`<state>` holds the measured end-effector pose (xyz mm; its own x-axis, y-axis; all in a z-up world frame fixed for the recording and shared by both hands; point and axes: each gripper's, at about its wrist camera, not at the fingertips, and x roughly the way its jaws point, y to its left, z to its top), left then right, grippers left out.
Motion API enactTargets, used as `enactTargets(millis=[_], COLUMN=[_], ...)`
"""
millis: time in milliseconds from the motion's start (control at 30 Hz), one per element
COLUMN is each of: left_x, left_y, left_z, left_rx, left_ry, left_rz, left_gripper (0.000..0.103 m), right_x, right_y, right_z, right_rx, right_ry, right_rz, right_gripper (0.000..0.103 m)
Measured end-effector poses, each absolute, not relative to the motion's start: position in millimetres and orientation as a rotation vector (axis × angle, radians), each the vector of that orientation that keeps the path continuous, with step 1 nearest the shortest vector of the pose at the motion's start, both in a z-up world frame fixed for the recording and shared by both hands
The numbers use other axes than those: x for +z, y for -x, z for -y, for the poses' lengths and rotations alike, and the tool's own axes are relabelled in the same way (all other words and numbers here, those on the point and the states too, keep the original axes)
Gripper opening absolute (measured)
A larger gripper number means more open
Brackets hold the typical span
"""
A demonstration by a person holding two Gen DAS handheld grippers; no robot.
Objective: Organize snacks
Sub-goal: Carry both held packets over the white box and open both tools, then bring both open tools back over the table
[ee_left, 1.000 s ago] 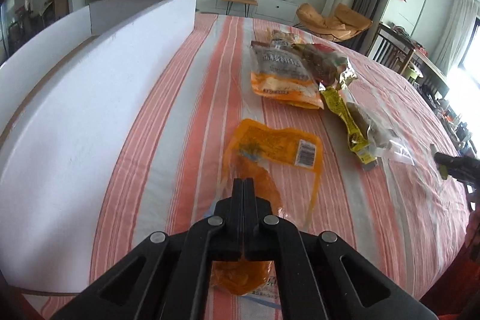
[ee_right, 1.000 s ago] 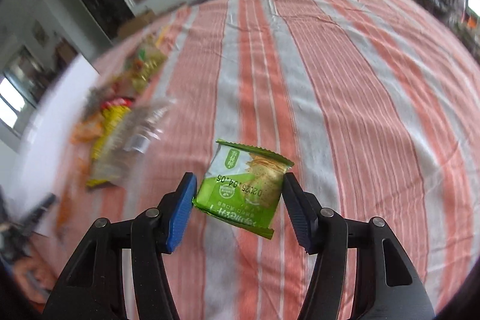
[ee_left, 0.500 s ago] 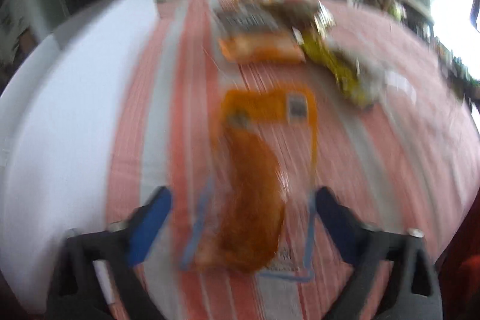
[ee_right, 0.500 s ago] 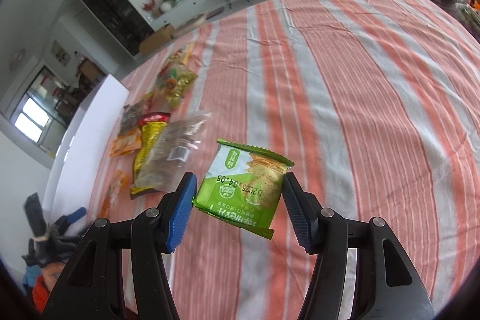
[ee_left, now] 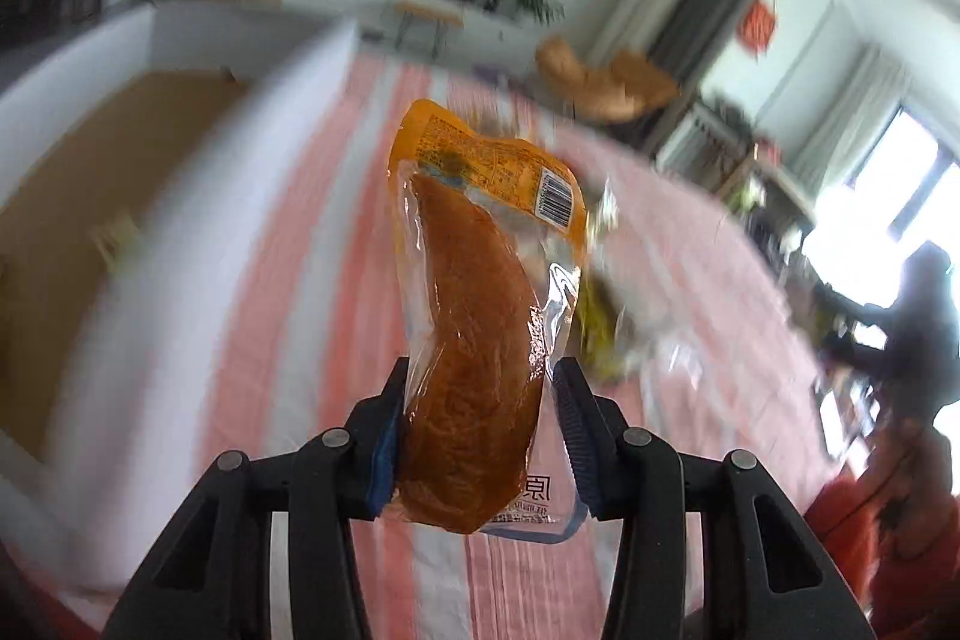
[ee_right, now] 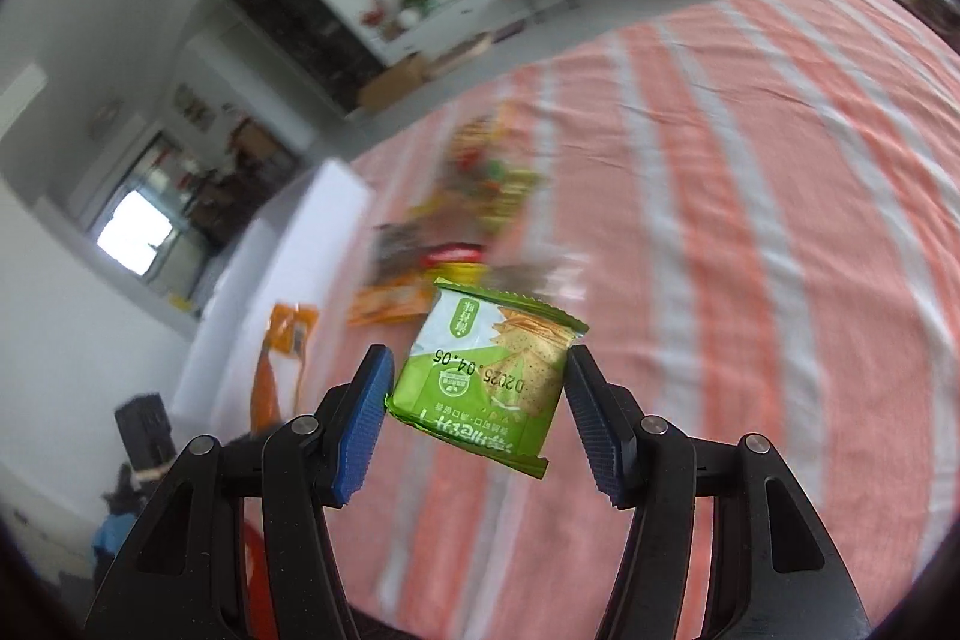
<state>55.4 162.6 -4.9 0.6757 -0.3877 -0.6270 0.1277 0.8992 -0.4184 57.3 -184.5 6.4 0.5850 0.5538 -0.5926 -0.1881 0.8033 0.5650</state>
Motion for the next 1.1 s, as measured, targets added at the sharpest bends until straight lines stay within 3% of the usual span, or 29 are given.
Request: enactTargets(millis=[233,333,433,500,633,767,867,1100], left_x=[37.2,24.2,10.9,11.6,12.3,29.2,37.5,-25.3], left_y=[-57.5,-63.8,-60.0,-45.5,-25.9,-10.4,-5.0,-55.2], left_z=[-267.8,-305.5,-331.6,-335.7,-318.4,-270.8,-217.7,-102.5], left_rx=[0.024,0.215,0.302,0.323,0.289,0.115,-0.068,-0.219], left_ry=[0.271,0.209,0.214,0.234,0.245,0.268,0.261,0.129], left_rz=[-0.722,-0.78,-0.811,-0.778,-0.733,-0.683,-0.666,-0.839], left_gripper=[0.048,0.063,0.078,0.089,0.091,0.091,0.1,0.101], right_x=[73.8,84.3,72.4,59.5,41.5,4.7,-27.9,-86.0], right_y=[-98.6,-113.3,-133.0,-141.6,-136.1,-116.7,-99.1,-76.6], right_z=[21.5,-67.0,-135.2,-150.9,-114.7,-30.5,37.2,190.4], right_rx=[0.813,0.94,1.007,0.998,0.922,0.666,0.439,0.037], right_ry=[-0.364,-0.303,-0.288,-0.315,-0.305,-0.094,0.077,0.06], right_rz=[-0.831,-0.846,-0.923,-0.966,-0.915,-0.818,-0.758,-0.832], right_gripper=[0.061,0.062,0.073,0.075,0.08,0.08,0.08,0.08])
